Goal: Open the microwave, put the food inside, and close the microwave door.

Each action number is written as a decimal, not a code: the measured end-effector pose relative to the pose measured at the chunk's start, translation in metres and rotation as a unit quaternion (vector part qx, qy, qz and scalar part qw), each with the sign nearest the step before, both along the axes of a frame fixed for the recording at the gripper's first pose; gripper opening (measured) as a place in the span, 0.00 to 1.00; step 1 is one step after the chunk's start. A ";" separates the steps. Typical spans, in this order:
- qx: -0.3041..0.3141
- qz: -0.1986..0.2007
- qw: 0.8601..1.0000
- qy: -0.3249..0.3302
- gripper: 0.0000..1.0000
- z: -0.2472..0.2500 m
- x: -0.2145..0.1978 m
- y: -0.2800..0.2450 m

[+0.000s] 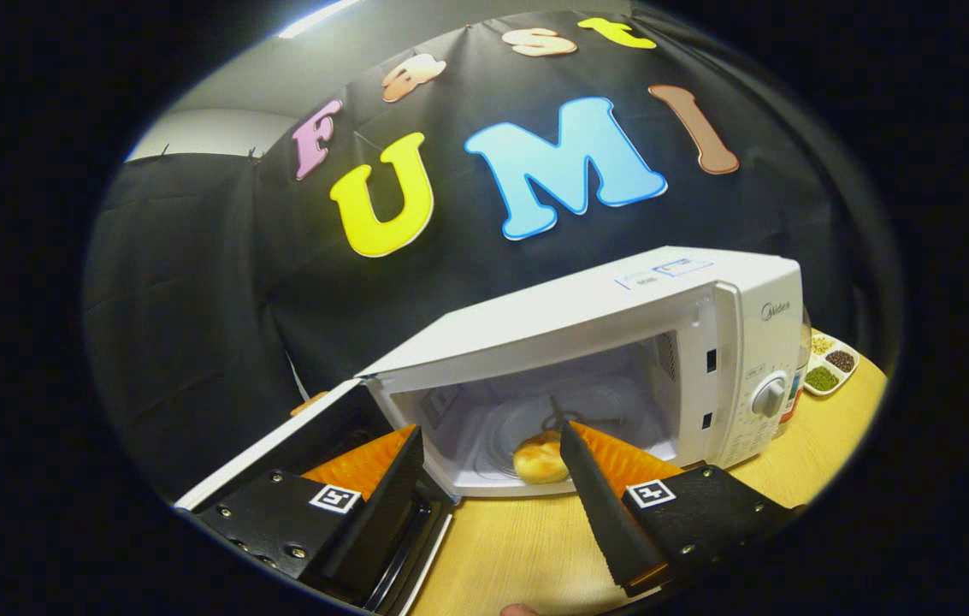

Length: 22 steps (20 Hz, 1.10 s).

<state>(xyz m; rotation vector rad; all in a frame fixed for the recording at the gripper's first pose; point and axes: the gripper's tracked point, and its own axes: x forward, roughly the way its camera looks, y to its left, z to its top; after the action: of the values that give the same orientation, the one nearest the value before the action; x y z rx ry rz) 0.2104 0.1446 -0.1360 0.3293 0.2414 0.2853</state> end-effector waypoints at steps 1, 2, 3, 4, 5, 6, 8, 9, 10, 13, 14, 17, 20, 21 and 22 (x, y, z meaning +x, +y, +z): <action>-0.005 0.001 1.000 -0.009 0.97 0.011 -0.011 -0.001; -0.008 0.003 1.000 -0.015 0.97 0.020 -0.023 0.000; -0.007 0.009 1.000 -0.019 0.97 0.028 -0.036 0.003; -0.004 0.019 1.000 -0.020 0.97 0.035 -0.049 0.010; -0.003 0.029 0.999 -0.022 0.97 0.042 -0.062 0.016; -0.006 0.039 0.999 -0.026 0.97 0.049 -0.075 0.023; -0.012 0.061 0.997 -0.038 0.97 0.063 -0.102 0.040; -0.012 0.072 0.996 -0.043 0.97 0.068 -0.115 0.049; -0.010 0.084 0.995 -0.047 0.97 0.074 -0.128 0.060; -0.011 0.126 0.990 -0.057 0.97 0.085 -0.164 0.097; -0.014 0.142 0.988 -0.061 0.97 0.087 -0.175 0.109; -0.019 0.188 0.980 -0.064 0.97 0.089 -0.209 0.147; -0.023 0.233 0.970 -0.060 0.92 0.083 -0.239 0.177; -0.027 0.248 0.967 -0.058 0.92 0.080 -0.246 0.189; -0.030 0.263 0.963 -0.059 0.92 0.077 -0.253 0.199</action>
<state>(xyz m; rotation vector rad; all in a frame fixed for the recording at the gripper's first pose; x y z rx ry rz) -0.0429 0.3432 -0.0594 0.1817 0.2169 0.8181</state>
